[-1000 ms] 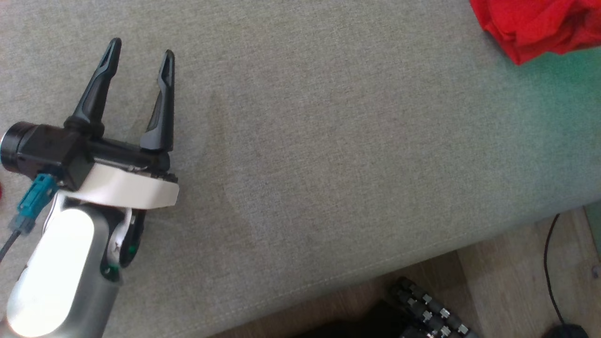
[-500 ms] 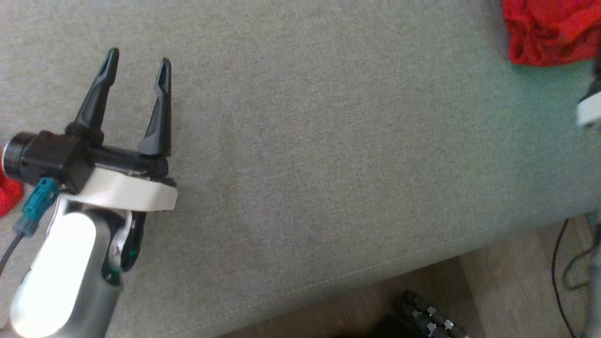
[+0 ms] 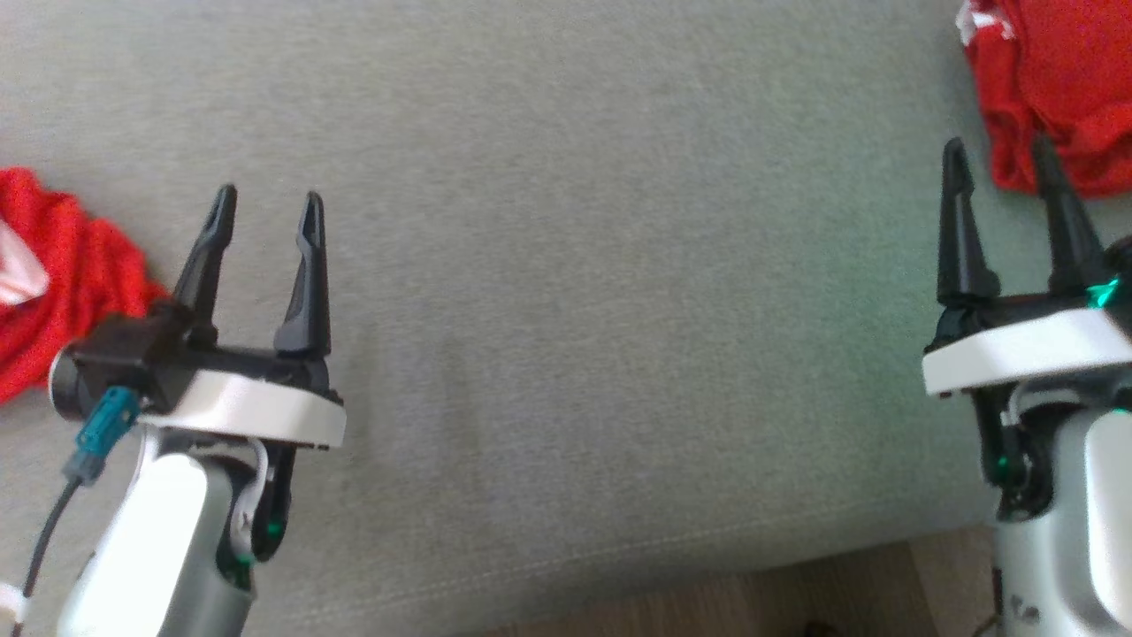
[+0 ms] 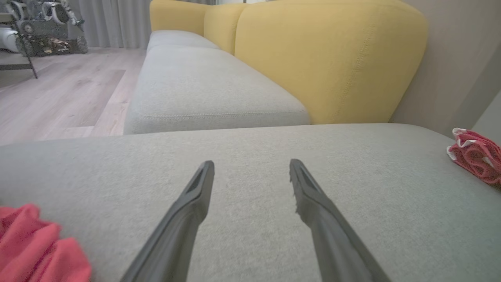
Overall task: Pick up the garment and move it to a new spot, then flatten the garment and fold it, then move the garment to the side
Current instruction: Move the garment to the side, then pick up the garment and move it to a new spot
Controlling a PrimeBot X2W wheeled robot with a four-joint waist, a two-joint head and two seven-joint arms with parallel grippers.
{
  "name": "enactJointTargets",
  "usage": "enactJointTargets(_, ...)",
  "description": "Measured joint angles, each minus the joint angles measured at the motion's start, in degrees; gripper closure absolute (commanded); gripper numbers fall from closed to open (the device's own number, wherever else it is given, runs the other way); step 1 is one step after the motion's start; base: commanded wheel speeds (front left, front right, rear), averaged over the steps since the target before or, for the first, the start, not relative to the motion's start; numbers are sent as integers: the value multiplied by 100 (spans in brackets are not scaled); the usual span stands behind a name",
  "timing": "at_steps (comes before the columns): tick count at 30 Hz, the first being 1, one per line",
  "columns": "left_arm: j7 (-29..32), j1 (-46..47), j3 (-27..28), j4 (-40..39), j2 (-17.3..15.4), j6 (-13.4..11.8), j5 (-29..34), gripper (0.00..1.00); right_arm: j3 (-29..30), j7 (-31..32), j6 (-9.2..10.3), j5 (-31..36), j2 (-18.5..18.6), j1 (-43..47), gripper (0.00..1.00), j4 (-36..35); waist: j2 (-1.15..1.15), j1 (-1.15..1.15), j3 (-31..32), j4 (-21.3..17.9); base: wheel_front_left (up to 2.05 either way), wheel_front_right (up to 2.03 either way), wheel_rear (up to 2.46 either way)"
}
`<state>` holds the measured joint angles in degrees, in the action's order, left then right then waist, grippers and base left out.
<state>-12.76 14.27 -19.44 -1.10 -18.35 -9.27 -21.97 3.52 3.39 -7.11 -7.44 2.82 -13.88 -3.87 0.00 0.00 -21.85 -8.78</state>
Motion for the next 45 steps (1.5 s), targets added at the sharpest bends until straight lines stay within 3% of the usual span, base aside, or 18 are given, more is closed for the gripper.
enactJointTargets(9,-91,-532,136,240,65,-91,-164,0,-233,-221,0,-164,-4,420,0,88,0,0,587,564,0,0,0)
enactJointTargets(16,-97,-998,124,369,54,-100,-190,0,-288,-230,0,-156,-5,817,0,187,0,0,1093,783,0,0,0)
enactJointTargets(34,18,-1712,-107,411,35,-244,-190,0,-367,-10,0,-53,-10,1488,0,209,0,0,1937,838,0,0,0)
enactJointTargets(45,115,-1785,-175,298,-9,-335,-190,0,-369,66,0,-54,-12,1607,0,146,0,0,2048,786,0,0,0)
